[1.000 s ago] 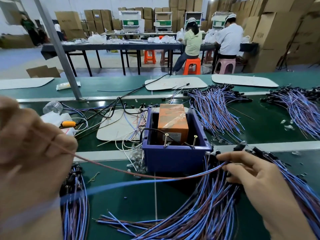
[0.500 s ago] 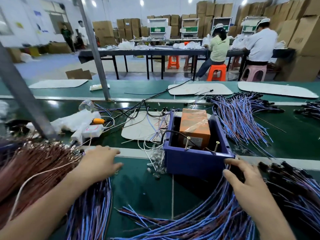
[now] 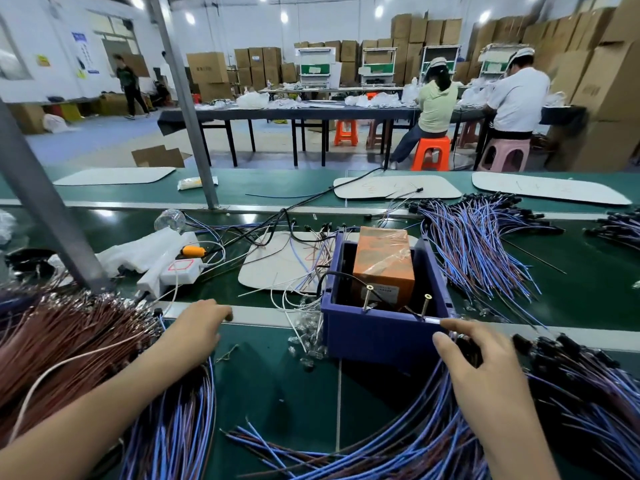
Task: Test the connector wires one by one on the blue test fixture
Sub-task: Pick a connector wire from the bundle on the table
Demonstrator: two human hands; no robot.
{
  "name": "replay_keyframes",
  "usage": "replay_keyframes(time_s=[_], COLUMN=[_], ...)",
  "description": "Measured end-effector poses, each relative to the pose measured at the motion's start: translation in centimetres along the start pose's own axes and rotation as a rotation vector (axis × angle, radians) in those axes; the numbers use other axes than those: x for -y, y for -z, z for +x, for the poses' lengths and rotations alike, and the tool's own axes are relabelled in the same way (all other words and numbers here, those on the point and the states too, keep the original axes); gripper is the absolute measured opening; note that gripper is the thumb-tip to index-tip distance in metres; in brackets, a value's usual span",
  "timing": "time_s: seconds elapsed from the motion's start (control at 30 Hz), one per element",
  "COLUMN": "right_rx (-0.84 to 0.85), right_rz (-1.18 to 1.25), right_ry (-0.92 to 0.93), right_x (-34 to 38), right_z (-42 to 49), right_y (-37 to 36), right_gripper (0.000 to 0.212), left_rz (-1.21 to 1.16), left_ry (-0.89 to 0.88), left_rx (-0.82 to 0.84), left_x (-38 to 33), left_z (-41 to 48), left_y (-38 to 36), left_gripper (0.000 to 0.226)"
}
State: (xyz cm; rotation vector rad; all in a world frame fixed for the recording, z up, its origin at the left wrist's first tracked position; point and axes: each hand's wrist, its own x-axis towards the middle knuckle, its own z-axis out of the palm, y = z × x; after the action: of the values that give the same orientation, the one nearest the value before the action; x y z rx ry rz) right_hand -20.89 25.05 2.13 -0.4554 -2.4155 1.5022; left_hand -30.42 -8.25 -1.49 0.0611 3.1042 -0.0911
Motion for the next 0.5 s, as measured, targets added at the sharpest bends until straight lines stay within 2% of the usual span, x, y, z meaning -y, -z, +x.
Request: replay_keyframes(time_s=[0.07,0.13,0.17,0.23,0.3,0.33,0.4,0.43,0.5], right_rx=[-0.099,-0.062,0.055,0.432,0.782,0.884,0.914,0.880,0.801], right_rz=[0.055,0.218,0.384,0.718,0.860,0.909,1.005,1.039,1.089], right_ry=[0.006,0.009,-0.037,-0.175,-0.302,-0.342,-0.418,-0.445,-0.435], right_x=[0.5,1.3,2.1,3.9,5.9,6.5,7.2,7.2,6.8], right_z=[-0.2,-0.6,-1.1,-2.2,-3.2,-3.5,-3.7,-3.6,-3.2], right_y=[0.0,-0.1,-0.3,-1.1,-2.4,-3.1,-4.2,-4.4,-4.3], right_gripper=[0.007,0.015,0.017,0.037,0.057,0.060,0.054,0.046,0.034], left_rz=[-0.257,-0.471,-0.542,-0.643,-0.705,-0.714,-0.699,-0.707,-0.766], left_ry=[-0.064,-0.202,-0.281,-0.425,-0.599,-0.713,-0.911,-0.956,-0.882], left_rx=[-0.193,-0.470,-0.602,-0.815,-0.925,-0.948,-0.900,-0.808,-0.541], left_x=[-1.0,-2.9,-4.1,-6.7,-9.5,-11.0,-13.3,-14.2,-15.0], left_z=[-0.5,-1.6,-2.3,-4.0,-6.0,-7.0,-9.0,-9.8,-11.4], left_y=[1.9,5.0,6.9,10.4,13.2,13.8,13.6,13.0,11.3], left_gripper=[0.039,0.040,0.043,0.046,0.045,0.043,0.040,0.039,0.021])
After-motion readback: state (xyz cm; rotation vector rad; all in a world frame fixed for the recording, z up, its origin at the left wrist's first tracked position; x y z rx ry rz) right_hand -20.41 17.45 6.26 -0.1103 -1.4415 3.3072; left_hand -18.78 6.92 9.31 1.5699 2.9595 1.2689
